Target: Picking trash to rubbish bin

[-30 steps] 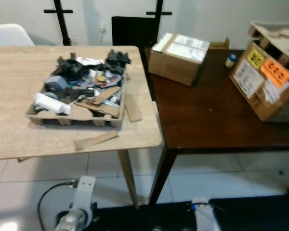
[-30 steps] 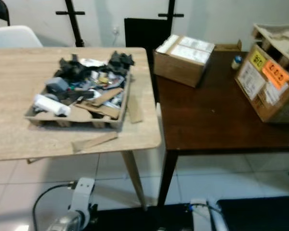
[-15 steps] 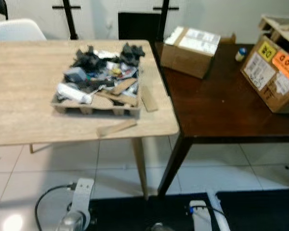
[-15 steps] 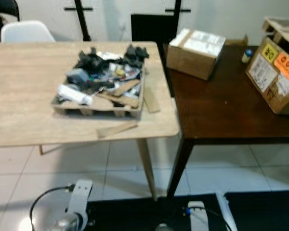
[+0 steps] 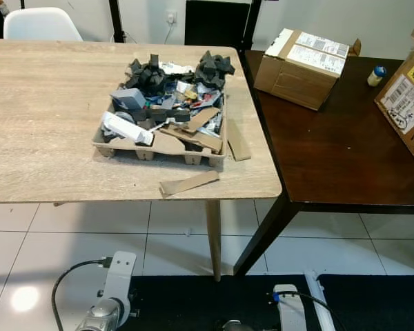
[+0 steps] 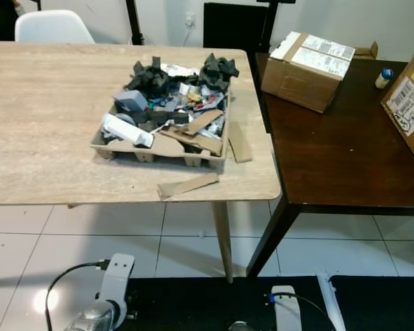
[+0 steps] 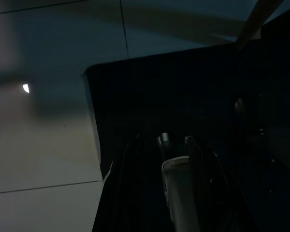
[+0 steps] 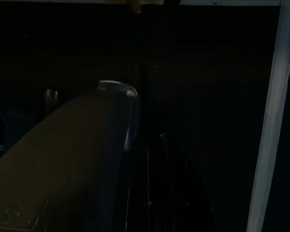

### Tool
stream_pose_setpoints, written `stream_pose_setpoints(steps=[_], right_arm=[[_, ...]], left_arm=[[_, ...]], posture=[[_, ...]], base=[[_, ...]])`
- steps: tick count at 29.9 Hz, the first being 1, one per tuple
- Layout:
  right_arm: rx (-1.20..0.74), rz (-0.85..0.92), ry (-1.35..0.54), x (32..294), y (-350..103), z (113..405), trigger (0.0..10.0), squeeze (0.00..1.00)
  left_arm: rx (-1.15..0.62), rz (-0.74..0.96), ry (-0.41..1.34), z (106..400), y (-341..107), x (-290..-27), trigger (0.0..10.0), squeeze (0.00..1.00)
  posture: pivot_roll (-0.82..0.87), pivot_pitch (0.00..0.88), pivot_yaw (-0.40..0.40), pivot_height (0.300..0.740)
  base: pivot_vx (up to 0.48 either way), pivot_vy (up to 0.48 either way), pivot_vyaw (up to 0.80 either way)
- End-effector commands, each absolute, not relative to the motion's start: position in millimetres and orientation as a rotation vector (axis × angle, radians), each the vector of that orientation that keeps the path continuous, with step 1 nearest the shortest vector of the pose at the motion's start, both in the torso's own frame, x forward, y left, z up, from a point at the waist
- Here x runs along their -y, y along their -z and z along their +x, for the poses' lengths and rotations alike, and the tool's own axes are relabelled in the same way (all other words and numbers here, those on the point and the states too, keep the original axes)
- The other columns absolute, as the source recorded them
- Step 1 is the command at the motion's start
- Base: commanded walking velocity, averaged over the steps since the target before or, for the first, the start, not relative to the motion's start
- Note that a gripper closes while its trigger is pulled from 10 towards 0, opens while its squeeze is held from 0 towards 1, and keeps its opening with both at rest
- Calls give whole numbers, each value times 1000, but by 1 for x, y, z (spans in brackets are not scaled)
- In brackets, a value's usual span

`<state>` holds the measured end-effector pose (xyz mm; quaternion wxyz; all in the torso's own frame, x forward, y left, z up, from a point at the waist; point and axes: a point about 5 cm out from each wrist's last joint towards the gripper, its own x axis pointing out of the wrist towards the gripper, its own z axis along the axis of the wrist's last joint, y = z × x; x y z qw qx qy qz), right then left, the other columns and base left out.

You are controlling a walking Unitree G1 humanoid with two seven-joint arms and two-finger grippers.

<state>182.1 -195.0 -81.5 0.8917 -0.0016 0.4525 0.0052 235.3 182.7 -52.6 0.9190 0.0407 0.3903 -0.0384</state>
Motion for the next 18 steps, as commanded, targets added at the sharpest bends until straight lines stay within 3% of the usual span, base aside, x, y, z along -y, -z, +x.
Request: stream_pose_setpoints(steps=[1, 9, 13, 15, 16, 18], right_arm=[[-977, 6, 6, 197, 87, 172, 10000, 0], [-971, 5, 2, 198, 86, 172, 10000, 0], [-924, -28, -48, 200, 80, 181, 10000, 0], [-849, -65, -185, 199, 70, 195, 10000, 0], [-849, -65, -185, 199, 70, 195, 10000, 0], [-775, -75, -322, 198, 58, 207, 10000, 0]], left_arm=[[-830, 77, 84, 226, 59, -180, 10000, 0], [-810, 141, 123, 228, 57, -180, 10000, 0], [-765, 295, 306, 234, 52, -173, 10000, 0], [-678, 396, 516, 244, 39, -166, 10000, 0], [-678, 396, 516, 244, 39, -166, 10000, 0], [-619, 412, 689, 250, 26, -161, 10000, 0]], posture=[[19, 160, -35, 740], [22, 154, -36, 740], [20, 152, -38, 740], [16, 152, -40, 740], [16, 152, -40, 740], [18, 152, -41, 740]], base=[[0, 0, 0], [0, 0, 0], [0, 0, 0], [0, 0, 0], [0, 0, 0], [0, 0, 0]])
